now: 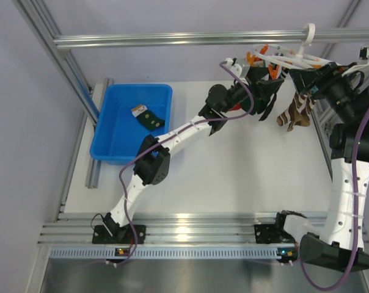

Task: Clip the socks to the hanger
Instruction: Open the clamp at the hanger.

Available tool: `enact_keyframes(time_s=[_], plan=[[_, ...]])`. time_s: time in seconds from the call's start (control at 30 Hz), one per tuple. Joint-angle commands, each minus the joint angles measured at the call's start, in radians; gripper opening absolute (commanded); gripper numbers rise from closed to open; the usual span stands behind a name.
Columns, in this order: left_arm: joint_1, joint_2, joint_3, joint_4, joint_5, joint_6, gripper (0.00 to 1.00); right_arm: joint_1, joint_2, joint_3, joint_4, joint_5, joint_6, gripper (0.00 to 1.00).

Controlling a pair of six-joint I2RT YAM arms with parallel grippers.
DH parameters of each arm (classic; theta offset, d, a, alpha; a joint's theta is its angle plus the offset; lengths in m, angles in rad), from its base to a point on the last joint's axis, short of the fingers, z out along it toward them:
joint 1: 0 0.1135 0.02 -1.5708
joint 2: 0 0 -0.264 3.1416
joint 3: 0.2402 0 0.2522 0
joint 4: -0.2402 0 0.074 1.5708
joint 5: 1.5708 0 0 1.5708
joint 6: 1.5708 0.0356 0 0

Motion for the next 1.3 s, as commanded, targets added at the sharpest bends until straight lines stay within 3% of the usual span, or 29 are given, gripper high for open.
enact_keyframes(time_s=[0.0,0.33,0.5,0.57,0.63,0.8,1.13,1.27], plan=[[-0.001,0.004,0.094,0.008,-0.036,-0.009,0.71,-0.012,-0.006,0.049,0.023,-0.006,-0.004,0.69],[-0.001,0.088,0.208,-0.016,-0.068,-0.028,0.69,-0.012,0.001,0.051,0.019,-0.002,-0.009,0.69],[0.001,0.075,0.167,-0.009,-0.051,-0.028,0.52,-0.011,0.001,0.051,0.015,0.000,-0.012,0.68],[-0.001,0.064,0.154,-0.004,-0.037,-0.029,0.55,-0.012,0.001,0.049,0.014,0.000,-0.012,0.68],[0.001,0.062,0.146,-0.004,-0.028,-0.034,0.64,-0.012,-0.003,0.045,0.017,-0.002,-0.012,0.69],[-0.001,0.071,0.163,-0.012,-0.040,-0.035,0.69,-0.012,-0.012,0.045,0.011,0.000,-0.013,0.69],[-0.001,0.090,0.197,-0.012,-0.020,-0.045,0.60,-0.011,-0.003,0.054,0.009,0.001,-0.009,0.68],[-0.001,0.090,0.189,-0.007,-0.022,-0.051,0.51,-0.012,-0.005,0.055,0.005,0.003,-0.010,0.68]])
